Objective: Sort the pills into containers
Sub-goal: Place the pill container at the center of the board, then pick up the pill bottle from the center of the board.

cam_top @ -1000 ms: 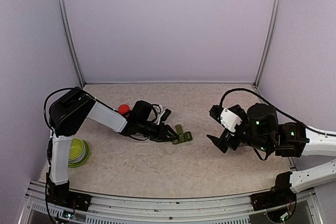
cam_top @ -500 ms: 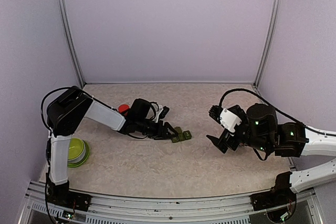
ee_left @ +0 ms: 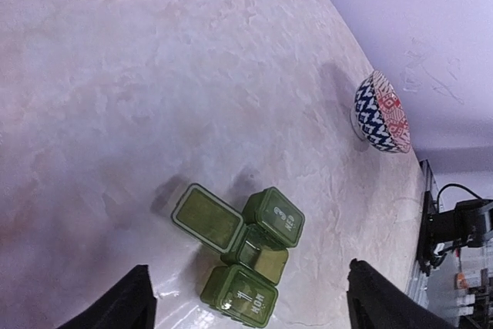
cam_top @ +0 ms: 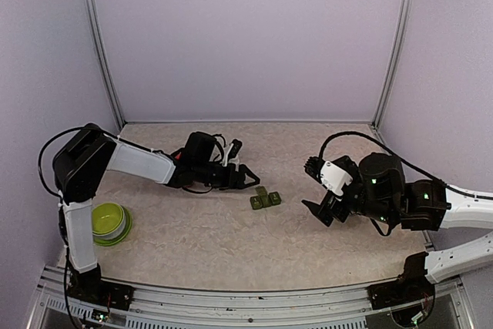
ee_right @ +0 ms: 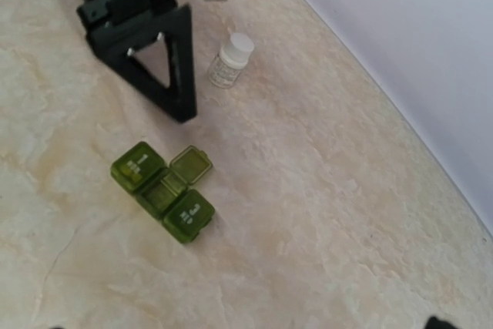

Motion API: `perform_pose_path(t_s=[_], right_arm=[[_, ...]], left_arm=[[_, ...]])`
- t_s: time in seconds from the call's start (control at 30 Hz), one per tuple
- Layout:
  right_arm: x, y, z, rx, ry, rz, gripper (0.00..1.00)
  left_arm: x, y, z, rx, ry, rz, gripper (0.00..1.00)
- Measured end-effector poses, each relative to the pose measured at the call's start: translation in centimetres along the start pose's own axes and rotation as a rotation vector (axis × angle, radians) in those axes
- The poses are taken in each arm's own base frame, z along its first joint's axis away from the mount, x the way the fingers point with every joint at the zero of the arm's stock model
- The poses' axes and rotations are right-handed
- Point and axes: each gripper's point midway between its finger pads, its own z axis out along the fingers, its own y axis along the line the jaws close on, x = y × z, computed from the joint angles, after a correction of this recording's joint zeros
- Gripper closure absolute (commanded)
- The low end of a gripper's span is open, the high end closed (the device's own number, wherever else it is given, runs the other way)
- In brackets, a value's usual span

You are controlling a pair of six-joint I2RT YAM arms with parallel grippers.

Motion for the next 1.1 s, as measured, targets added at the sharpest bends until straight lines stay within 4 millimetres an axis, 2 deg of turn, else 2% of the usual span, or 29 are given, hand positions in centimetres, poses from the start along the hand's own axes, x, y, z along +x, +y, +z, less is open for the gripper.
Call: perform_pose_path(t_s=[0.03, 0.27, 0.6, 0.87, 1.03, 1.1], right_arm=[[0.0, 0.0, 0.0, 0.001, 0.0, 0.0, 0.0], [0.2, -0.3, 0.0, 0.017, 0.009, 0.004, 0.0], [0.5, -1.3, -0.2, 0.069, 0.017, 0.015, 0.0], [0.6, -2.3, -0.6, 0.12, 0.018, 0.049, 0.0], [0.4, -2.7, -0.9, 0.135, 0.006, 0.073, 0.0], [0.4, -2.8, -1.0, 0.137, 0.006, 0.076, 0.0]], left_arm=[[-0.5, -0.1, -0.3, -0.013, -0.014, 0.011, 0.02], [-4.2, -0.7, -3.2, -0.132, -0.134, 0.102, 0.01], [-7.7, -0.5, -6.3, -0.29, -0.265, 0.218, 0.01], [-9.9, 1.3, -8.2, -0.435, -0.346, 0.281, 0.01], [-11.8, 3.5, -10.1, -0.482, -0.395, 0.254, 0.01], [-13.3, 4.0, -10.5, -0.495, -0.413, 0.253, 0.01]])
